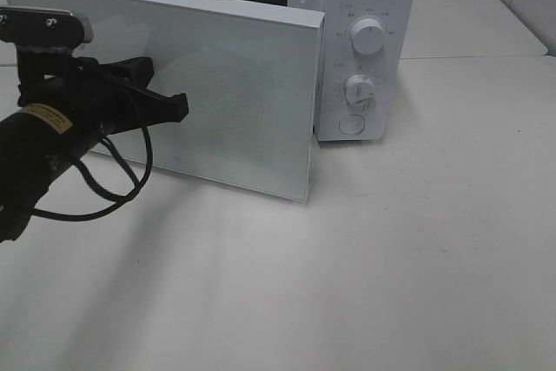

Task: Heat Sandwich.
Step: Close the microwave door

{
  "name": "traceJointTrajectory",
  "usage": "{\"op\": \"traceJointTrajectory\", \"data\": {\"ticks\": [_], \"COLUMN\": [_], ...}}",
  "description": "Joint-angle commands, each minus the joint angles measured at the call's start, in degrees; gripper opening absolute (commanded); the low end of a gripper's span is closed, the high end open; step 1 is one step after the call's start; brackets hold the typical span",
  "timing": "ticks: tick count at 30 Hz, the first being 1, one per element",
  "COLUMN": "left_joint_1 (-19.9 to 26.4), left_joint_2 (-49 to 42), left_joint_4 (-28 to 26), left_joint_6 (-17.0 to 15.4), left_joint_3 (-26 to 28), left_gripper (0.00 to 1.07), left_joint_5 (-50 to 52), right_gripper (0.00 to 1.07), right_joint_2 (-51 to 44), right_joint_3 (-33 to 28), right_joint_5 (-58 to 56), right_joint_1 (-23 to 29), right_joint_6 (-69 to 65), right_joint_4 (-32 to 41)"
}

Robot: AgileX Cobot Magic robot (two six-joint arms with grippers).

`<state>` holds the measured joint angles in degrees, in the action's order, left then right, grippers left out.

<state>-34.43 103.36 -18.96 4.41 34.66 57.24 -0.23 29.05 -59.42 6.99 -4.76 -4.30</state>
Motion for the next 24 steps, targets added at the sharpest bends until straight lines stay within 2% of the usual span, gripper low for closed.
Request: {"op": "traceJointTrajectory", "data": {"ticks": [1, 12, 14, 17, 21, 24], "left_joint_1": [-0.9, -3.3, -4.2, -5.0, -6.6, -6.8], "left_joint_2": [0.7, 3.8, 5.0, 5.8, 8.5, 9.3], "left_joint_4": [-3.3, -7.2, -9.2, -10.4, -13.0, -14.0], "left_joint_6": [1.3, 4.9, 7.1, 8.1, 10.1, 10.5], "left_joint_3": [3.0, 10.8, 12.9, 14.3, 19.1, 20.7], "left_gripper": [0.00, 0.00, 0.00, 0.00, 0.00, 0.00], "left_joint_5": [-2.6, -5.3, -5.5, -5.8, -6.6, -7.4], "right_gripper": [0.76, 0.76, 0.76, 0.76, 0.76, 0.76], "right_joint_2": [-1.5, -1.5, -1.5, -1.5, -1.5, -1.5], "right_joint_3": [-0.1, -0.1, -0.1, -0.1, -0.1, -0.1], "right_joint_5": [0.1, 0.1, 0.1, 0.1, 0.1, 0.1], "right_joint_1": [-0.3, -0.3, -0.3, -0.3, -0.3, -0.3], "right_joint_6": [0.2, 0.2, 0.2, 0.2, 0.2, 0.2], "right_joint_4": [-0.1, -0.1, -0.1, -0.1, -0.1, -0.1]}}
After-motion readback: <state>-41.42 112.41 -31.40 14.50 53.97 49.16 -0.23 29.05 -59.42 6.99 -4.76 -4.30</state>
